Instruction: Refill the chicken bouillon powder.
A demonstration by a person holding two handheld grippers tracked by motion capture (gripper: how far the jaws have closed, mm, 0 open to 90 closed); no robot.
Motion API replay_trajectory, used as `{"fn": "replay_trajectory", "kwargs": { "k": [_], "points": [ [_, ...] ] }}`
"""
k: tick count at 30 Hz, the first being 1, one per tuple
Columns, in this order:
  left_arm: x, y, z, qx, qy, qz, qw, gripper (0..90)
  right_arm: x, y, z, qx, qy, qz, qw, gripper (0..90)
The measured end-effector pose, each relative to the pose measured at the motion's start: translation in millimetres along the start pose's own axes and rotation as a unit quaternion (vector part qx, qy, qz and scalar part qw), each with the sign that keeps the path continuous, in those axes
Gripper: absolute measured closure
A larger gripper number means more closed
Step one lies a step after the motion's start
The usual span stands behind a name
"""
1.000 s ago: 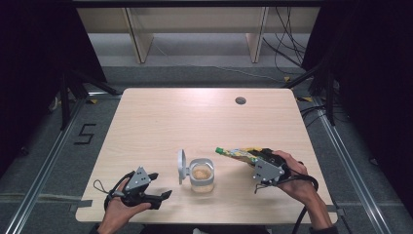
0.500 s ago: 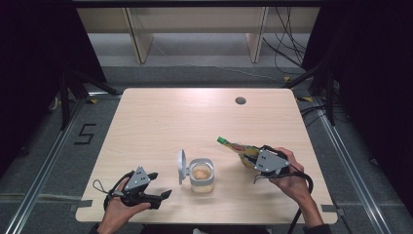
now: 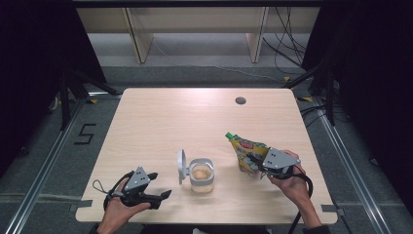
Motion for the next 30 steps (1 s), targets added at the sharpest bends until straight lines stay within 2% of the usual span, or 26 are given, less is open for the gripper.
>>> {"fn": "replay_trajectory", "kwargs": {
  "k": [1, 3, 4, 5, 6, 11, 12, 18, 20, 22, 25, 27, 30],
  "points": [
    [-0.4, 0.1, 0.0, 0.000, -0.002, -0.001, 1.0000, 20.2, 1.6, 0.4, 1.3, 0.004, 0.000, 0.004, 1.0000, 72.2],
    [-1.9, 0.3, -0.6, 0.001, -0.013, 0.000, 0.9999, 20.2, 1.1, 1.6, 4.2, 0.004, -0.021, 0.004, 0.9998, 72.0],
    [-1.7, 0.1, -0.5, 0.002, -0.011, 0.000, 0.9999, 20.2, 2.2, 1.3, 5.1, 0.007, -0.016, 0.005, 0.9998, 71.8],
    [-1.7, 0.4, -0.7, 0.001, -0.011, -0.002, 0.9999, 20.3, 1.8, 1.7, 5.7, 0.006, -0.022, 0.003, 0.9997, 71.6],
    [-1.6, 0.6, -0.7, 0.001, -0.012, -0.001, 0.9999, 20.2, 2.7, 1.2, 5.9, 0.011, -0.020, 0.010, 0.9997, 71.4],
    [-2.9, 1.1, -0.6, -0.002, -0.016, -0.003, 0.9999, 20.2, -0.1, 2.8, 6.4, 0.003, -0.028, 0.018, 0.9994, 69.4],
    [-1.0, 0.6, 0.0, 0.001, 0.001, -0.002, 1.0000, 20.2, -0.4, 3.0, 6.5, 0.001, -0.028, 0.019, 0.9994, 68.5],
    [-1.0, 0.7, 0.0, 0.002, 0.000, -0.001, 1.0000, 20.2, -3.7, 9.3, 11.2, -0.010, -0.036, 0.043, 0.9984, 57.7],
    [-1.0, 0.5, 0.0, 0.001, 0.000, -0.003, 1.0000, 20.2, -2.9, 11.3, 13.7, -0.008, -0.040, 0.060, 0.9974, 53.3],
    [-0.2, 0.0, -0.1, 0.006, 0.006, 0.002, 1.0000, 20.2, -3.1, 13.8, 14.2, -0.011, -0.049, 0.067, 0.9965, 50.0],
    [-1.4, 0.8, 0.0, -0.001, -0.001, -0.004, 1.0000, 20.2, -4.3, 15.1, 13.8, -0.016, -0.046, 0.066, 0.9966, 47.7],
    [-2.1, 1.2, -0.1, 0.000, -0.004, -0.002, 1.0000, 20.2, -6.3, 17.4, 13.8, -0.023, -0.068, 0.071, 0.9949, 43.7],
    [-1.7, 0.2, 0.2, 0.004, -0.001, -0.002, 1.0000, 20.2, -6.0, 19.2, 15.8, -0.018, -0.070, 0.077, 0.9945, 39.9]
  ]
}}
Point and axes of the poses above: each handheld gripper's, and its own axes: y roughly backward along the jaws, z roughly out of its underside, x roughly to its right, the point moved 1 cm from there along -y, roughly forward along the jaws, and after that the axes turned 1 degree about y, right-handed, at the moved point
